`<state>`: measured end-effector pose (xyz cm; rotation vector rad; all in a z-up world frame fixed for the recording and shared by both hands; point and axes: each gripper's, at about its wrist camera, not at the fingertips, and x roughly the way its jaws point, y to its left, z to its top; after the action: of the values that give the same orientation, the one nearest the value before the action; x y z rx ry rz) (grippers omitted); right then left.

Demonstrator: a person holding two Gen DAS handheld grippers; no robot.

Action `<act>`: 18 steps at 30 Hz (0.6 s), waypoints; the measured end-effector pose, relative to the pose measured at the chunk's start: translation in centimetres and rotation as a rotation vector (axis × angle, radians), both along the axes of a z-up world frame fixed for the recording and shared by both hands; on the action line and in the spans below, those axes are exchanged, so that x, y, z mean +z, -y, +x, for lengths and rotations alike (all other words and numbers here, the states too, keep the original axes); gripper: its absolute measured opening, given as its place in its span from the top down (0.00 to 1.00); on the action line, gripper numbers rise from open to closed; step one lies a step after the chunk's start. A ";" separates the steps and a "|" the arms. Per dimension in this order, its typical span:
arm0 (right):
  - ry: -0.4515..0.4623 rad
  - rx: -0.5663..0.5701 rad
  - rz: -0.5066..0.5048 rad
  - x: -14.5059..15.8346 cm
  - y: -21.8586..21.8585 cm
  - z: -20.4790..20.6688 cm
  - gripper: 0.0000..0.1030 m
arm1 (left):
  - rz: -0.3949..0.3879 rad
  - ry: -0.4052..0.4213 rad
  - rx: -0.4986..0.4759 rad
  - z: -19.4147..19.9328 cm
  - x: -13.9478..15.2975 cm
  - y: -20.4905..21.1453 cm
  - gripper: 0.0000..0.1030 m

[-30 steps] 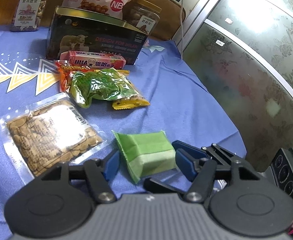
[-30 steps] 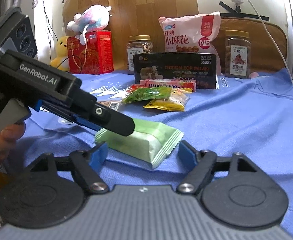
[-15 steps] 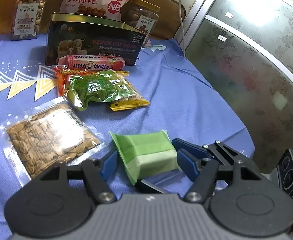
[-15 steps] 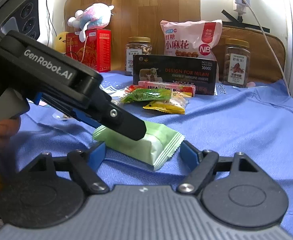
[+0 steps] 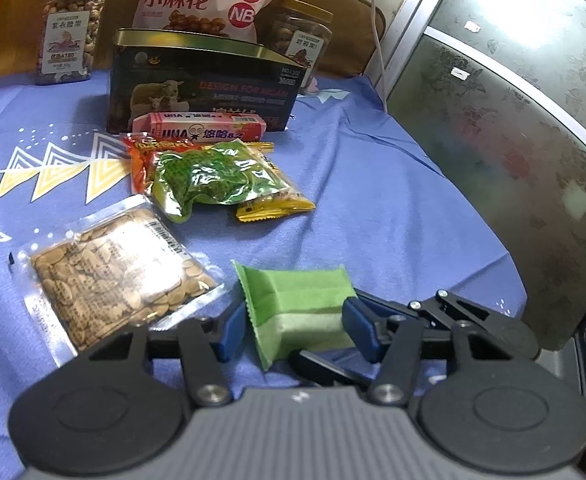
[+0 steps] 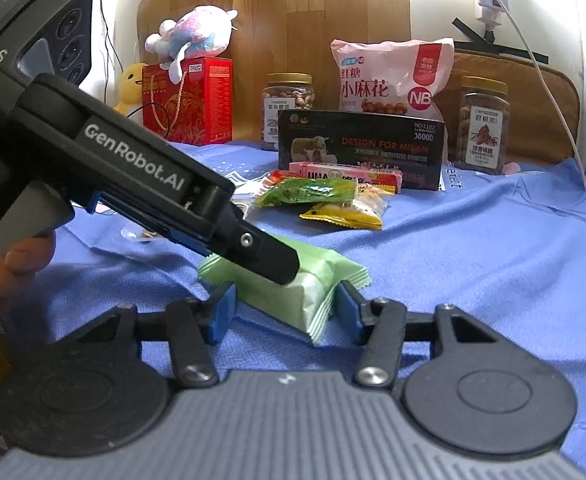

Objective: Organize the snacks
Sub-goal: 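Carry the light green pastry into the black tin with the left tool and release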

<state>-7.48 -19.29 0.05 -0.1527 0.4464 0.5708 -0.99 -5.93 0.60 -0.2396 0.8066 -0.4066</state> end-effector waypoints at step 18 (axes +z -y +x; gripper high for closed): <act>0.030 0.005 0.011 0.6 -0.3 -0.5 0.55 | -0.013 0.023 0.013 -0.7 0.8 -1.0 0.50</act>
<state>-8.02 -19.00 0.70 -0.1510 0.4141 0.5748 -1.68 -4.92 1.41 -0.2518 0.7798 -0.4014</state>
